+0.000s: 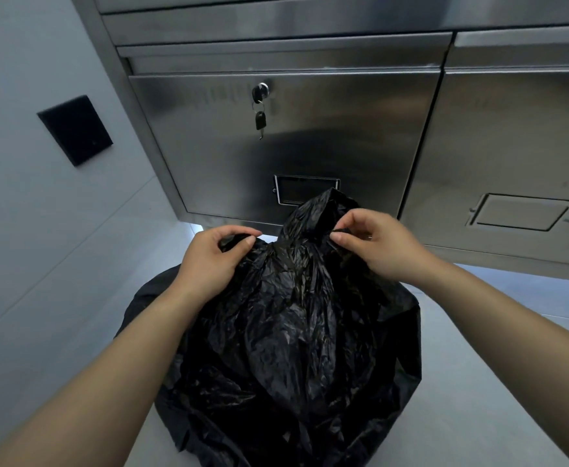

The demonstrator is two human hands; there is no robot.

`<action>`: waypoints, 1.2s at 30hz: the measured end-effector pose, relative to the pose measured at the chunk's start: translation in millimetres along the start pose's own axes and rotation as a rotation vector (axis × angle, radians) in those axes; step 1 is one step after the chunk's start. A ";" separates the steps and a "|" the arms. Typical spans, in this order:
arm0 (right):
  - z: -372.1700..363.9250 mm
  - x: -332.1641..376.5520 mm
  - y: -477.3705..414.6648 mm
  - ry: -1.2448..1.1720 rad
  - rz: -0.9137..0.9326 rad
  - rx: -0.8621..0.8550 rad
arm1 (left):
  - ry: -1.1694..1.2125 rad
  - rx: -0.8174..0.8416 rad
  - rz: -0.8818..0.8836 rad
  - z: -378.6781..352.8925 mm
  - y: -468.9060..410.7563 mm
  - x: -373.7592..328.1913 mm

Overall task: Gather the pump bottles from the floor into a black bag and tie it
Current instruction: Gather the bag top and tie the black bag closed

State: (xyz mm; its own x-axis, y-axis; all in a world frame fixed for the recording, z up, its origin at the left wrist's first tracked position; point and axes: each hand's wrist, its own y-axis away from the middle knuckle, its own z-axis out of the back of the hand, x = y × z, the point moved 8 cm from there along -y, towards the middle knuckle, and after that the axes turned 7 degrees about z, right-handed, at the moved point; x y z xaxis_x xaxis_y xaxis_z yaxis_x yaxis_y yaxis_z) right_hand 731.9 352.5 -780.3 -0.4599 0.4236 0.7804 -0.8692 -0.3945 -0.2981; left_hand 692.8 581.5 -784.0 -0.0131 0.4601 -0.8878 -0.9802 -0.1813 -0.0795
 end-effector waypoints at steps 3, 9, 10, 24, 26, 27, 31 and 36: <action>7.0 -6.6 5.0 0.138 -0.017 0.097 | 0.018 0.006 0.013 -0.9 -1.2 4.5; 1.7 -22.4 23.6 0.016 -0.235 0.250 | 0.022 -0.005 0.034 -7.2 -0.6 10.0; 0.6 -24.1 27.4 -0.024 -0.283 0.257 | 0.017 -0.008 0.034 -8.0 -0.4 10.3; -16.7 -39.1 52.3 0.058 -0.446 0.333 | 0.004 -0.044 0.052 -8.8 -3.1 14.5; -16.2 -36.6 50.2 0.060 -0.415 0.362 | 0.010 -0.041 0.065 -8.9 -3.6 15.5; -14.8 -34.7 48.2 0.062 -0.394 0.365 | 0.015 -0.040 0.072 -8.9 -3.9 15.9; -6.3 -27.8 38.2 0.050 -0.322 0.294 | 0.025 -0.041 0.085 -6.6 -2.9 13.2; 1.0 -24.9 28.9 -0.051 -0.297 0.093 | 0.062 -0.005 0.155 -6.4 0.6 15.6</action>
State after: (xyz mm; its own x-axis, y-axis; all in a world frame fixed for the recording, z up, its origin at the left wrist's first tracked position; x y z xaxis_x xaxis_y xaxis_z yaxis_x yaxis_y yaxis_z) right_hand 718.4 329.8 -807.8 -0.1769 0.4908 0.8531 -0.9428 -0.3334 -0.0037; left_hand 693.3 583.0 -800.8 -0.1516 0.3717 -0.9159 -0.9664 -0.2505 0.0583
